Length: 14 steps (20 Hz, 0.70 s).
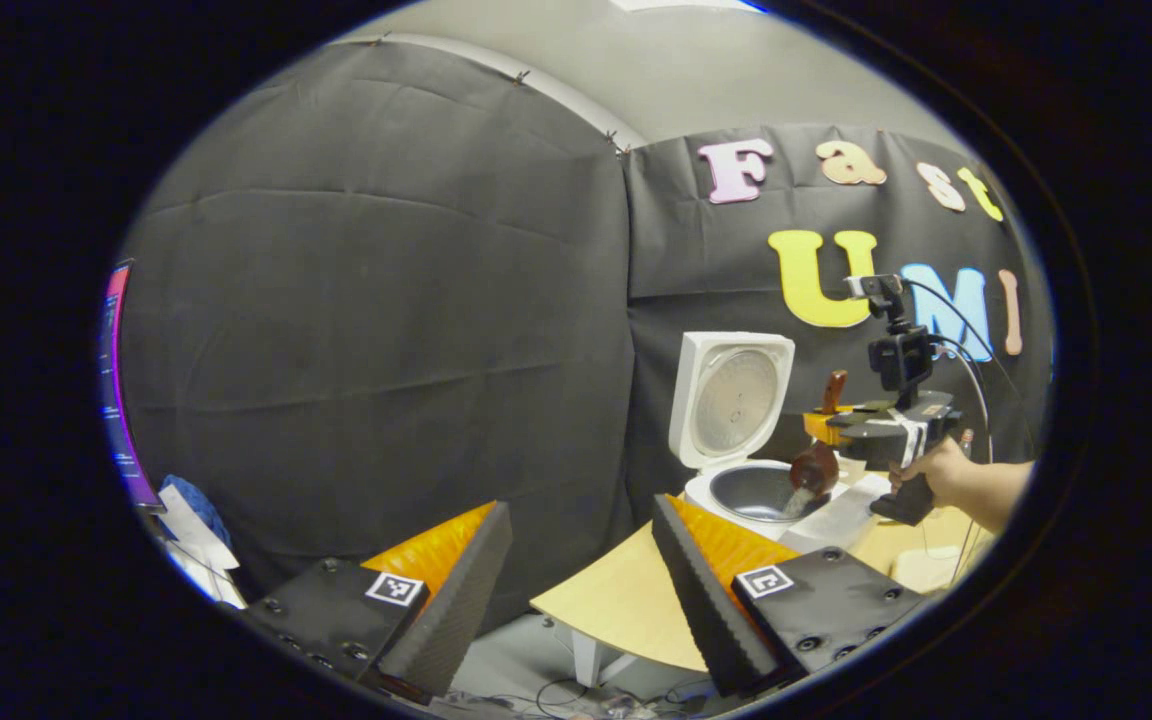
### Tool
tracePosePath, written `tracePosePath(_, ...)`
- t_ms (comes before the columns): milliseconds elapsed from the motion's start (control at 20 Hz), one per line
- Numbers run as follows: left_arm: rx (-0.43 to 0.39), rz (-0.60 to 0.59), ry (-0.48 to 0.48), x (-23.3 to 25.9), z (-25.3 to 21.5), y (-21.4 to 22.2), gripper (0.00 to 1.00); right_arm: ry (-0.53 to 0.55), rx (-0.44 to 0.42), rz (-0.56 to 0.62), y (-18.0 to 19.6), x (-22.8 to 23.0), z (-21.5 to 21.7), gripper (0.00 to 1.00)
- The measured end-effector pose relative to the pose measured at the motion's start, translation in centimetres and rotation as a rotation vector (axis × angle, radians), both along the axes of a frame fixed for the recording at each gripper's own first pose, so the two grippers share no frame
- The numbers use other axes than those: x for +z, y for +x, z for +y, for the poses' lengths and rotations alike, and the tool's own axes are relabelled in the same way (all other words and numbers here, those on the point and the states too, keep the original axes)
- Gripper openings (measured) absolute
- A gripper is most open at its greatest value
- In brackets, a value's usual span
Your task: Close the left gripper, press the button to open the rice cooker; take a wooden spoon from the chopstick holder with the right hand, scoop a spoonful of rice and pour it into the rice cooker, then put the wooden spoon back into the chopstick holder.
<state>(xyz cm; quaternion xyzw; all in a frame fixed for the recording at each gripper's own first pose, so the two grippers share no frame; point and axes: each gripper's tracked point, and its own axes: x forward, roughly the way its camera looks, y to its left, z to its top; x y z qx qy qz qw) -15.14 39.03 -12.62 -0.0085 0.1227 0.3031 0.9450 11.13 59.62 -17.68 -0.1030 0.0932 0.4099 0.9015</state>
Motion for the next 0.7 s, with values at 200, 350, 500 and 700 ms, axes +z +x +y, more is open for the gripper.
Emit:
tracePosePath(200, -0.019, -0.009, 0.022, 0.7, -0.2, 0.0, 0.98, -0.04, -0.011, -0.077, -0.1, 0.8, -0.4, 0.1)
tracePosePath(350, -0.029, -0.014, 0.013, 1.0, -0.4, 0.1, 0.98, 0.02, -0.021, 0.047, -0.2, 0.7, -0.6, 0.1)
tracePosePath(500, -0.038, -0.021, 0.024, 1.5, 0.0, 0.1, 0.98, 0.163, -0.065, 0.246, -0.1, 1.4, -1.9, 0.1)
tracePosePath(700, -0.058, -0.055, 0.033, 3.1, -0.5, 1.8, 0.98, 0.409, -0.158, 0.471, 1.5, 3.6, -5.5, 0.1)
